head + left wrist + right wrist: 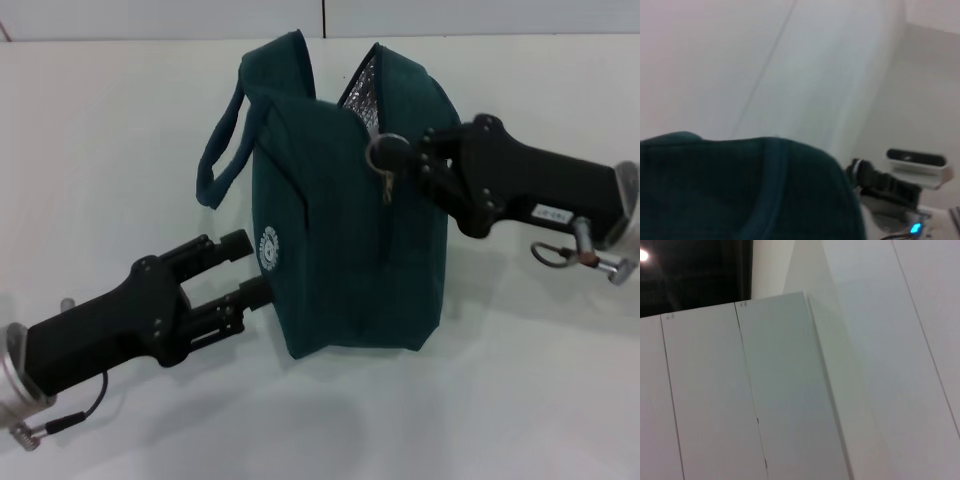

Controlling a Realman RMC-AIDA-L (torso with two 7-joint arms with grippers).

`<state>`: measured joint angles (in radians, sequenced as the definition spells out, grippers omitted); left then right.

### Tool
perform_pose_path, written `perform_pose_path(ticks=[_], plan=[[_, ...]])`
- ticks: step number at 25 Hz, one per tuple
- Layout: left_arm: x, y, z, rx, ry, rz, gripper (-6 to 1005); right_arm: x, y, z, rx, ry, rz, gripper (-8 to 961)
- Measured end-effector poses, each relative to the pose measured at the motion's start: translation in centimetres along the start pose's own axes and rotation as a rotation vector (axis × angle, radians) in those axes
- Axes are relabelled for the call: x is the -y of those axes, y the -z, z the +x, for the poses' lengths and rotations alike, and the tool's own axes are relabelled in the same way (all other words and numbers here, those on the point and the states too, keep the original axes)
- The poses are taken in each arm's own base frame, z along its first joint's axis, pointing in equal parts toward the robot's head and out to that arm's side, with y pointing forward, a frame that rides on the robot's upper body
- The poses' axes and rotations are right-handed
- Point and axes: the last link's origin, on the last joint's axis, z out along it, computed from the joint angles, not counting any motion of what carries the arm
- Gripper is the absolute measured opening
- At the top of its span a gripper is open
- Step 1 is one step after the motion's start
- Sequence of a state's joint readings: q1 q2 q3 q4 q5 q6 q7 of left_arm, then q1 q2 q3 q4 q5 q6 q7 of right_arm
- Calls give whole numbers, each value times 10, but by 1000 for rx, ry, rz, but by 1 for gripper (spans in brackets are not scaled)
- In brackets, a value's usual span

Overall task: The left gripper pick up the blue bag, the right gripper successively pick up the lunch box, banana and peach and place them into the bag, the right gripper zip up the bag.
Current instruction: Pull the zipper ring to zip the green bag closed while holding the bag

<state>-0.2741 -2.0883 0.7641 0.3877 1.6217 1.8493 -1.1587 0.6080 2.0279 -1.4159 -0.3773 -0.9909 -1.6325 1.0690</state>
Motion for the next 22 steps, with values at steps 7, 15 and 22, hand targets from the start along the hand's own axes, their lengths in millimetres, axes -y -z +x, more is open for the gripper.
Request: perform_pose_path(ticks=[7, 15, 22], plan=[[9, -4, -4, -17, -47, 67, 723, 13, -19, -10, -21, 56, -3, 28], [16, -23, 3, -43, -42, 46, 716, 18, -29, -16, -24, 81, -12, 29], [24, -32, 8, -46, -38, 62, 709, 18, -30, -14, -34, 80, -12, 30]])
